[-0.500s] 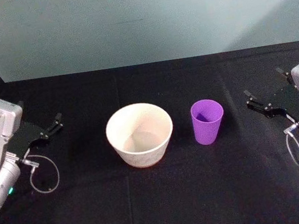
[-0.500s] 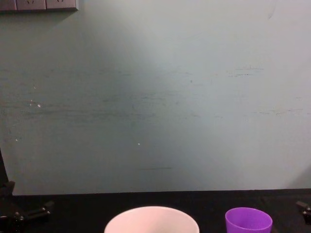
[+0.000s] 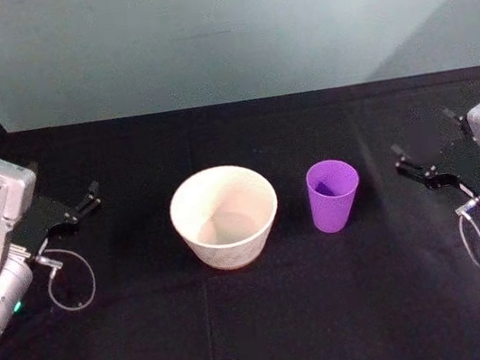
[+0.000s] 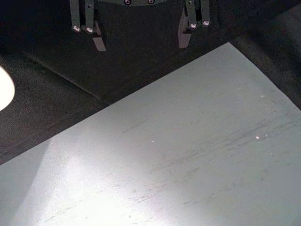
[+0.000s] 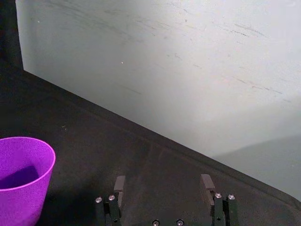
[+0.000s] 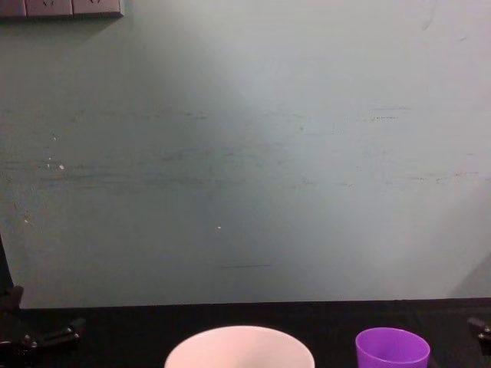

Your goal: Pick up the cup and pour the mung beans from the cup into the bowl.

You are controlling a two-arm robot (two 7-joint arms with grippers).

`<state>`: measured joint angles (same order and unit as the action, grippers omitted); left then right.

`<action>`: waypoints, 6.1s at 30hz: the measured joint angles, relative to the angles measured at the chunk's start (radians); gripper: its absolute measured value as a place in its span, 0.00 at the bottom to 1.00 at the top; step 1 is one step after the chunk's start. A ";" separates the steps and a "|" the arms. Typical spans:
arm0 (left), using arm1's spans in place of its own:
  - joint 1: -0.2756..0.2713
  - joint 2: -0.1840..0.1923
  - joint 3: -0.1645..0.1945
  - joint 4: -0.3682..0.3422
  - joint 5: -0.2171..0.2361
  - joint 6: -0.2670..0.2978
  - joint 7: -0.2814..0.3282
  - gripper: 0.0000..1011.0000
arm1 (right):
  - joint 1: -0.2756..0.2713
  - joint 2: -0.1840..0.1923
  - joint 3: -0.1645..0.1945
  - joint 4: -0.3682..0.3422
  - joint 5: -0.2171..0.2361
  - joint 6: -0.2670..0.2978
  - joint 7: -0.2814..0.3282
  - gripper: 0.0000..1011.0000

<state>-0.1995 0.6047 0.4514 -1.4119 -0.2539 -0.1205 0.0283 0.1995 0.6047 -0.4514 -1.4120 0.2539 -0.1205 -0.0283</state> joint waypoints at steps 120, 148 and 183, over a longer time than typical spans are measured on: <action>0.000 0.000 0.000 0.000 0.000 0.000 0.000 0.99 | 0.029 -0.273 0.055 0.176 0.017 -0.053 0.405 0.99; 0.000 0.000 0.000 0.000 0.000 0.000 0.000 0.99 | -0.004 -0.288 0.112 0.093 -0.023 0.028 0.419 0.71; 0.000 0.000 0.000 0.000 0.000 0.000 0.000 0.99 | -0.012 -0.229 0.153 -0.121 0.022 0.194 0.403 0.71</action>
<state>-0.1996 0.6047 0.4514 -1.4120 -0.2539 -0.1205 0.0283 0.1876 0.3757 -0.2980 -1.5325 0.2757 0.0734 0.3743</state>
